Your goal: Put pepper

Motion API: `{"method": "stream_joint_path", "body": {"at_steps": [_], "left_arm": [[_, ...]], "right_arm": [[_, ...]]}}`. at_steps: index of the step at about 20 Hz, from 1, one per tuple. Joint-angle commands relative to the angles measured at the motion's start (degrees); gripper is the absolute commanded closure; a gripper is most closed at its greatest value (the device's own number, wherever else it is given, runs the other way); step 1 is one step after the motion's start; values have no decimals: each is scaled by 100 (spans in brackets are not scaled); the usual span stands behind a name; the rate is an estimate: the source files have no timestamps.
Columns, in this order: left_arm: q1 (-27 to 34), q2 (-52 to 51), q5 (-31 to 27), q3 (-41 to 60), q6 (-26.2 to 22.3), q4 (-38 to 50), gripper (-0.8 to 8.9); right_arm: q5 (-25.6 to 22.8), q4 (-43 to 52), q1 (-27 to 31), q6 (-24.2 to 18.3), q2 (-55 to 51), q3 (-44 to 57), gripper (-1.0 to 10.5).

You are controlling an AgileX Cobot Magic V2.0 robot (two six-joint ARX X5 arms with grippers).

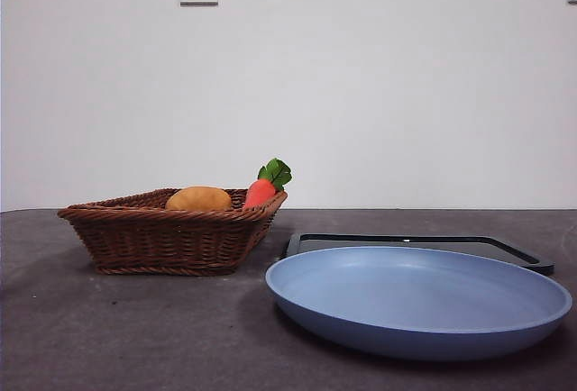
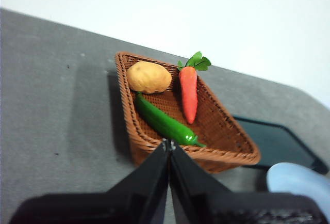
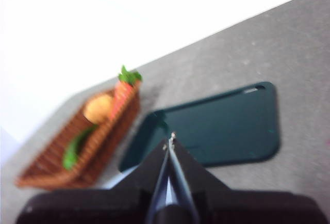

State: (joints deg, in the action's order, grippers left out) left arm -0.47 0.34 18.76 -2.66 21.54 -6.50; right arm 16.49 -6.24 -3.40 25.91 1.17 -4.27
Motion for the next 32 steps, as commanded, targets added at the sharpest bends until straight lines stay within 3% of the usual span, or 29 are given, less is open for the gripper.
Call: {"method": "stream_joint_path", "body": {"at_steps": [1, 6, 11, 16, 24, 29, 30, 32], "left_arm": [[17, 59, 136, -505, 291, -74, 807], [17, 627, 343, -1473, 229, -767, 807], [17, 1458, 765, -2400, -136, -1408, 807], [17, 2374, 1340, -3270, -868, -2293, 807], [-7, 3663, 1902, -4328, -2153, -4074, 807], [-26, 3901, 1910, -4509, -2352, -4444, 802], [-26, 3901, 1912, -4509, -2352, -4444, 780], [-26, 3901, 1912, -4509, -2350, -4439, 552]], "right_arm": [[9, 103, -4, 297, 203, -472, 944], [66, -337, -7, -50, 962, -1429, 944], [601, -1631, -13, -721, 1978, -2664, 944], [909, -3386, -83, -1762, 3056, -4041, 944], [907, -5488, -173, -3213, 4236, -5466, 944], [896, -5576, -173, -3246, 4380, -5495, 905], [894, -5574, -173, -3224, 4385, -5495, 859], [876, -5545, -173, -3126, 4395, -5495, 702]]}}
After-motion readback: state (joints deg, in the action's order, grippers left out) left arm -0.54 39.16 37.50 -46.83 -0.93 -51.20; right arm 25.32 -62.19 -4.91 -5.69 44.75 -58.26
